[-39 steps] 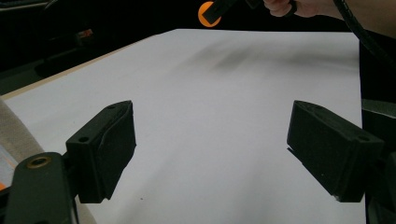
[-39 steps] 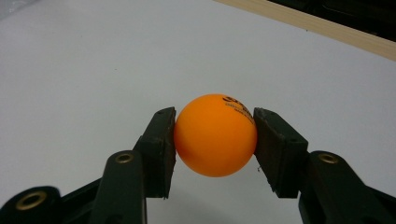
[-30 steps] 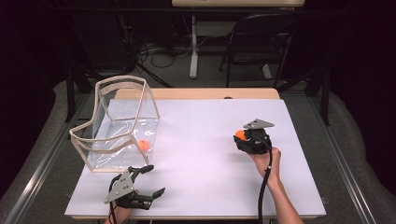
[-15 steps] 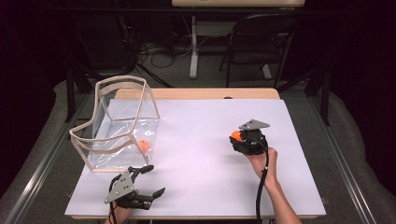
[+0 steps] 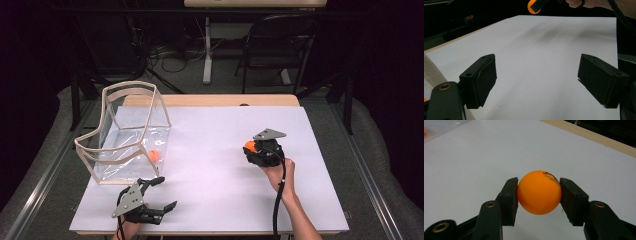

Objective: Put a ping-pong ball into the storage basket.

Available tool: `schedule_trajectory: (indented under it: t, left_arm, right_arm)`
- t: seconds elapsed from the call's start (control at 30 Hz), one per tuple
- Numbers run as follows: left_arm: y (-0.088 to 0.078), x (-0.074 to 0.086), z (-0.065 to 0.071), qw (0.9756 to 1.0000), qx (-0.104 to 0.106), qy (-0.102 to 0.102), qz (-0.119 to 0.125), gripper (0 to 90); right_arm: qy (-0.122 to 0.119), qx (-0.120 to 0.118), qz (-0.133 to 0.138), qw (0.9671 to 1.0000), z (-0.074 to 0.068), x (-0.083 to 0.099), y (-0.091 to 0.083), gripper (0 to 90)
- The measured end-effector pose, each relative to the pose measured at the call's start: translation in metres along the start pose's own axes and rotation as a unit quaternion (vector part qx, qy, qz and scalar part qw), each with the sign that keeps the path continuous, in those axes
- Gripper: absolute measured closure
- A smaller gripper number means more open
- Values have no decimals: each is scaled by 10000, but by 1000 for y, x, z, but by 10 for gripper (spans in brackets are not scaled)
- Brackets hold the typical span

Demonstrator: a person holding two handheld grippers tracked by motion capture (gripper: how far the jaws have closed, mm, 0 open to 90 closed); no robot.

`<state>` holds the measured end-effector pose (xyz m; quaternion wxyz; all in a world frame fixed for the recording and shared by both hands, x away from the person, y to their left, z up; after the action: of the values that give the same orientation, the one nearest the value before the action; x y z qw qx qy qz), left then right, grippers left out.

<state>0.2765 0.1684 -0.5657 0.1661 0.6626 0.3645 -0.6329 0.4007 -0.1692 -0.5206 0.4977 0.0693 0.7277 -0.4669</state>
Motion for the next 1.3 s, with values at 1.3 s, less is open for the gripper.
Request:
schedule_trajectory:
  t: [1.3]
  left_arm:
    - [-1,0,-1,10000,-7,-26,11,156]
  right_arm:
    - [-335,-431,-15,9985,-35,-16,20,507]
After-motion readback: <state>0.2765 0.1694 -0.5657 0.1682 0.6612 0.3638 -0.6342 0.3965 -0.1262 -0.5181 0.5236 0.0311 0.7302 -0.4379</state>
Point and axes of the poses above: each handheld gripper's, and its own axes: y roughly forward along the jaws, x roughly out of its underside, z roughly to its right, the point moved 5 cm from there along y, roughly forward along the jaws, and after that the axes turned 14 degrees about -x, right-handed, at the moved point
